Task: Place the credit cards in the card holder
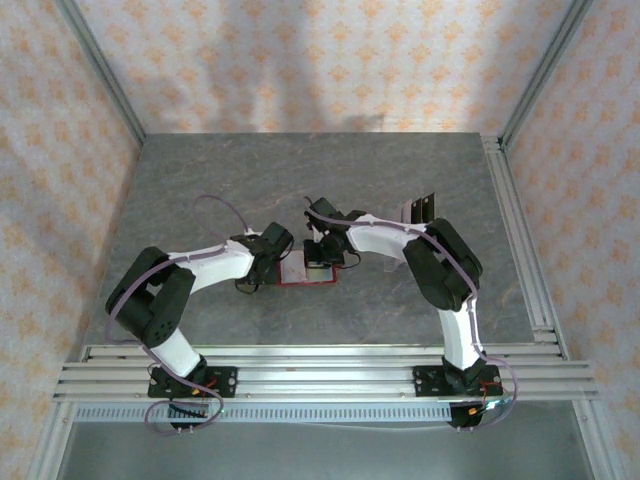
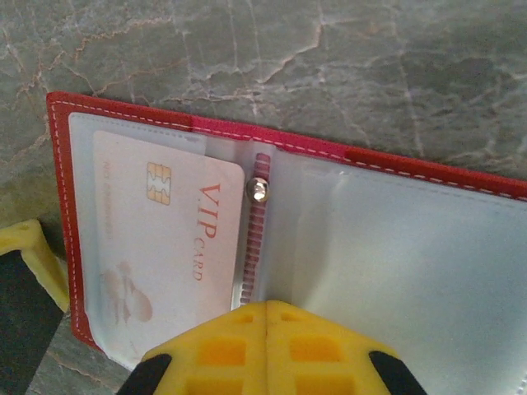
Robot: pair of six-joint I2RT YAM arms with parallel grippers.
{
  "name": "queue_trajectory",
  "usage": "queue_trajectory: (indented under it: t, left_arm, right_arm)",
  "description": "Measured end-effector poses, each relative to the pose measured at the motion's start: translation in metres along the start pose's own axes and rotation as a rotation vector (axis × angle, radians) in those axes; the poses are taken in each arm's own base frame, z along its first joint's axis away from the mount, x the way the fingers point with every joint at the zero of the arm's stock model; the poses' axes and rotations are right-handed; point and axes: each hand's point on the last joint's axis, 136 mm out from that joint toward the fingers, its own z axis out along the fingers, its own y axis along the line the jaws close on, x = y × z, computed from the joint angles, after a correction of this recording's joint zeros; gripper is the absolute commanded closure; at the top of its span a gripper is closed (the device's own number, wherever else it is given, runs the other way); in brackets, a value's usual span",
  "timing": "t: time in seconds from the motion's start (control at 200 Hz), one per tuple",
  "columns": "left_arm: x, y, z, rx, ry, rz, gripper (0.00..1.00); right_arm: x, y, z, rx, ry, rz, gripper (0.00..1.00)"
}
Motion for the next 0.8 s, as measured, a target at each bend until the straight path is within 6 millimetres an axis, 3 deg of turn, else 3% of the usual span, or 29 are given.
queue_trajectory:
  t: [0.801]
  left_arm:
    - [0.000,0.000,0.001,0.000,0.000,0.000,0.41]
  right_arm:
    - [-0.001,0.023,0.012,-0.016,0.028,-0.036,1.00]
